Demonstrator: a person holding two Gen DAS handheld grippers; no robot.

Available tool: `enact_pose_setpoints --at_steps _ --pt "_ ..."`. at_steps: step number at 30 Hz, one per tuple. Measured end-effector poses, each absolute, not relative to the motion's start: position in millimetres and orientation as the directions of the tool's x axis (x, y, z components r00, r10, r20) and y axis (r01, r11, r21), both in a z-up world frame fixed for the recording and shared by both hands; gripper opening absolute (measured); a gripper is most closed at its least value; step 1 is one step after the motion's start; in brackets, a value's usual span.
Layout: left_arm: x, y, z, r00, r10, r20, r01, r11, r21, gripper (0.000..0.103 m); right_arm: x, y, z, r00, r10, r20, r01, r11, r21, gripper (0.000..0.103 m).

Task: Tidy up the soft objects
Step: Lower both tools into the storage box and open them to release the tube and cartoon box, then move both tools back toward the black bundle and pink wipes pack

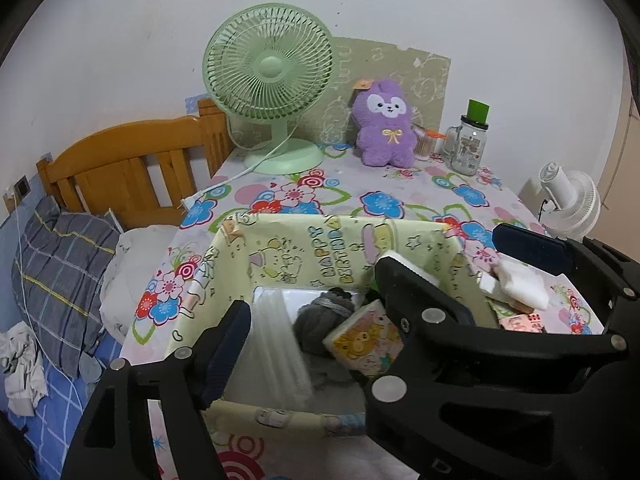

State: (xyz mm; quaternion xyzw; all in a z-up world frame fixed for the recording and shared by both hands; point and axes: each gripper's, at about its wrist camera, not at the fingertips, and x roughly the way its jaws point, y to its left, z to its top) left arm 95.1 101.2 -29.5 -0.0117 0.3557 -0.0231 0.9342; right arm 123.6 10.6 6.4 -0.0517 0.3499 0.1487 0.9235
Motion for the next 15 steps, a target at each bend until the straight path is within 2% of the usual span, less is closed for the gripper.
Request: enact_pose_setpoints --at_steps 15 --pt "68.5 57.1 -8.6 0.776 -0.081 -0.625 0.086 0.996 -0.023 0.085 92.3 -34.7 26.6 0.750 0.213 -0.626 -0.253 0.967 0.025 0.087"
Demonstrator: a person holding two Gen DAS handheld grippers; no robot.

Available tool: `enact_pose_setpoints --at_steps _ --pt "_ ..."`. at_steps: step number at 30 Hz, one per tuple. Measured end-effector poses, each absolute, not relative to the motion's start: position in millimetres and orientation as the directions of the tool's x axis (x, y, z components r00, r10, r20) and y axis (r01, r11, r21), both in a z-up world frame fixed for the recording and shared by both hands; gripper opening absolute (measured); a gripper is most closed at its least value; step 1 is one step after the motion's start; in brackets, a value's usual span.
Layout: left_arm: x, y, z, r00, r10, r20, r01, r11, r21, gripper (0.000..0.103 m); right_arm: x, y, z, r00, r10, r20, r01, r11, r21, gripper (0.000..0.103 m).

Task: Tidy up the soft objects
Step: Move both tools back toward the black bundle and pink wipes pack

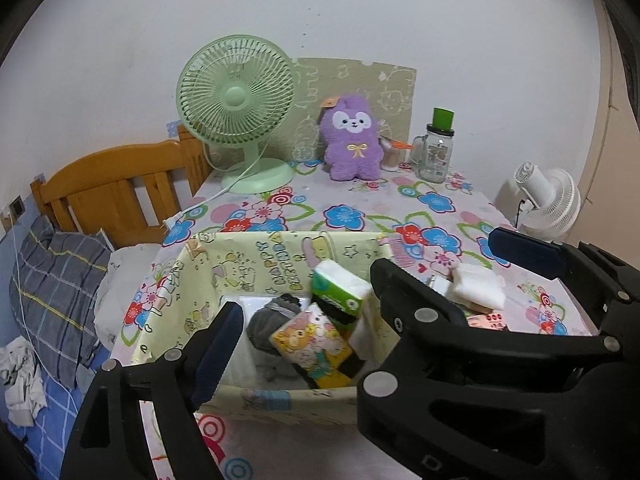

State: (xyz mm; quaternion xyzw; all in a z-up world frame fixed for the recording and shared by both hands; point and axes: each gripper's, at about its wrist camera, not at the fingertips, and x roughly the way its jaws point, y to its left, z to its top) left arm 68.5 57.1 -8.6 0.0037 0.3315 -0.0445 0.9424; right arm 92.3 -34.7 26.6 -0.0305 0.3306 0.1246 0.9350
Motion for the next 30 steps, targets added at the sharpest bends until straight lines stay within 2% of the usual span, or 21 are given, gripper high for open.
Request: enact_pose_setpoints --at_steps 30 --pt "33.2 -17.5 7.9 0.800 -0.121 -0.587 0.151 0.988 0.003 0.091 47.0 -115.7 42.6 0.802 0.162 -0.575 -0.173 0.984 0.036 0.088"
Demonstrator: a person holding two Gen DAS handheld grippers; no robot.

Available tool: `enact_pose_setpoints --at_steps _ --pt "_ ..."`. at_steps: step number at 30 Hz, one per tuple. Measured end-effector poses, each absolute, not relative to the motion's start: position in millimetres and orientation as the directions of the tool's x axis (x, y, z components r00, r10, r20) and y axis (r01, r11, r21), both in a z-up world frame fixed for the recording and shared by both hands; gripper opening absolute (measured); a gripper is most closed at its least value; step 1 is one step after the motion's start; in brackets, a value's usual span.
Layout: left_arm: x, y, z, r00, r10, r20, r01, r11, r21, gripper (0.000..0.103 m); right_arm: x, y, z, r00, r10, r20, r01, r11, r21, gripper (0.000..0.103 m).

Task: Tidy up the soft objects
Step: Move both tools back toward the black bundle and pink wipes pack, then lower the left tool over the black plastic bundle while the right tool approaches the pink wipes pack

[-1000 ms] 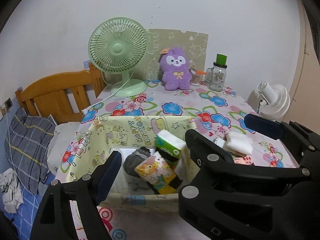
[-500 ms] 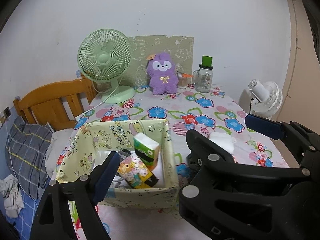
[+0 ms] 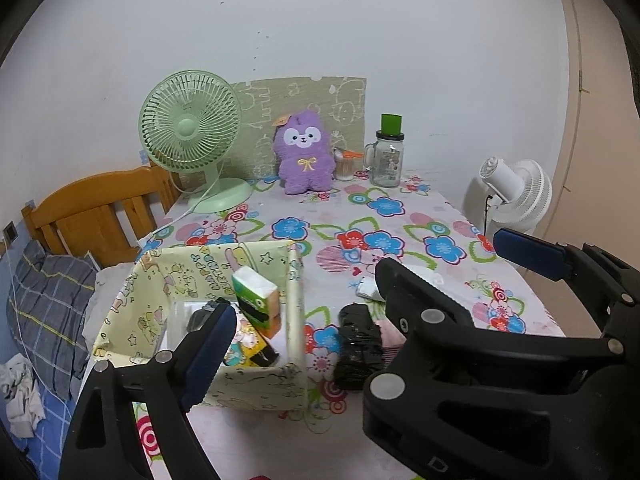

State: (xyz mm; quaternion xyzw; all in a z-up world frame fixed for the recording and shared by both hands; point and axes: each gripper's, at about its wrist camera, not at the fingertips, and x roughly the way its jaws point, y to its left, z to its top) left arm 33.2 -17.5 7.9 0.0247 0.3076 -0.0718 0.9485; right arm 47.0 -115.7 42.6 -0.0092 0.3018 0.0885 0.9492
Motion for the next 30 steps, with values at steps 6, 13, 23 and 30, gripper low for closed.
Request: enact_pose_setpoints --at_steps 6,13,23,30 --pt "29.7 -30.6 8.1 0.800 -0.136 -0.584 0.168 0.986 0.001 0.092 40.7 -129.9 42.1 0.808 0.149 -0.570 -0.156 0.987 0.037 0.089" --pt "27.1 -44.5 3.6 0.796 -0.160 -0.584 0.190 0.982 -0.011 0.094 37.0 -144.0 38.4 0.811 0.135 -0.569 -0.137 0.990 0.039 0.094" --pt "31.7 -62.2 -12.0 0.783 -0.172 -0.598 0.198 0.980 -0.021 0.098 37.7 -161.8 21.9 0.803 0.122 -0.584 -0.120 0.992 0.042 0.094" --pt "37.2 -78.7 -27.4 0.778 -0.152 -0.610 0.178 0.984 -0.019 0.099 46.2 -176.7 4.1 0.792 0.105 -0.602 -0.109 0.994 0.031 0.094"
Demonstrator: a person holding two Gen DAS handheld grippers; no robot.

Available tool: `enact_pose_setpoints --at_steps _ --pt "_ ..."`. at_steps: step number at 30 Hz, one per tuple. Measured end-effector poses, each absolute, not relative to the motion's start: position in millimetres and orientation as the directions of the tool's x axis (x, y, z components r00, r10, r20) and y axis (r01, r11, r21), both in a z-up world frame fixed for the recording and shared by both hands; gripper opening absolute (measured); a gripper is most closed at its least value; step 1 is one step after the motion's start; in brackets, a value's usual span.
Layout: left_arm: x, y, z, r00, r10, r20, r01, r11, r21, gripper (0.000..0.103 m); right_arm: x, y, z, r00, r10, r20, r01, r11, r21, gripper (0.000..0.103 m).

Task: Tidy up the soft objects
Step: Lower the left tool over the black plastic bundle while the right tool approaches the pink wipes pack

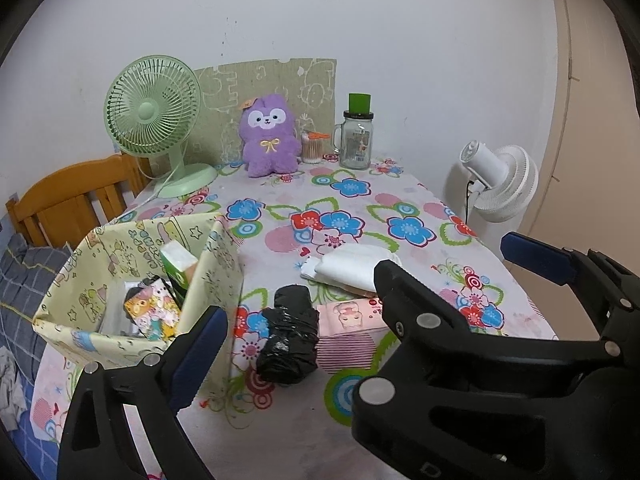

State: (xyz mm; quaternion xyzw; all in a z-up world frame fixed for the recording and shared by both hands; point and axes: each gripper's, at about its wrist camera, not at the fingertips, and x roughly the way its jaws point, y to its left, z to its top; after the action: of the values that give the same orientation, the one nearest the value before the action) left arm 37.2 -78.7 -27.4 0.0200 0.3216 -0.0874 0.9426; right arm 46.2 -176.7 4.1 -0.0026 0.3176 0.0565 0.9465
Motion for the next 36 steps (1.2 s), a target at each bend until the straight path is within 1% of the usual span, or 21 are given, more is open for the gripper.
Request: enact_pose_setpoints --at_steps 7,13,21,28,32,36 --pt "41.0 -91.3 -42.2 0.773 -0.124 -0.622 0.154 0.988 -0.005 0.099 51.5 -189.4 -12.6 0.790 0.117 -0.602 -0.121 0.992 0.034 0.094" --pt "52.2 -94.4 -57.7 0.743 -0.131 -0.657 0.149 0.988 -0.029 0.100 59.3 -194.2 -26.8 0.778 0.101 -0.620 -0.110 0.994 0.023 0.094" --pt "67.4 -97.2 -69.5 0.745 -0.055 -0.665 0.091 0.996 0.019 0.099 75.6 -202.2 -42.6 0.756 0.113 -0.644 -0.115 0.993 0.039 0.094" --pt "87.9 -90.2 -84.0 0.704 -0.022 -0.710 0.046 0.999 0.014 0.099 87.1 -202.0 -49.3 0.753 0.111 -0.649 -0.122 0.992 0.028 0.094" --pt "94.0 -87.4 -92.2 0.685 -0.036 -0.728 0.041 0.999 -0.011 0.099 93.0 -199.6 -53.4 0.749 0.108 -0.654 -0.124 0.992 0.021 0.094" --pt "99.1 -89.6 -101.0 0.666 -0.027 -0.746 0.040 0.999 0.000 0.098 97.2 -201.9 -61.1 0.740 0.104 -0.664 -0.117 0.993 0.026 0.094"
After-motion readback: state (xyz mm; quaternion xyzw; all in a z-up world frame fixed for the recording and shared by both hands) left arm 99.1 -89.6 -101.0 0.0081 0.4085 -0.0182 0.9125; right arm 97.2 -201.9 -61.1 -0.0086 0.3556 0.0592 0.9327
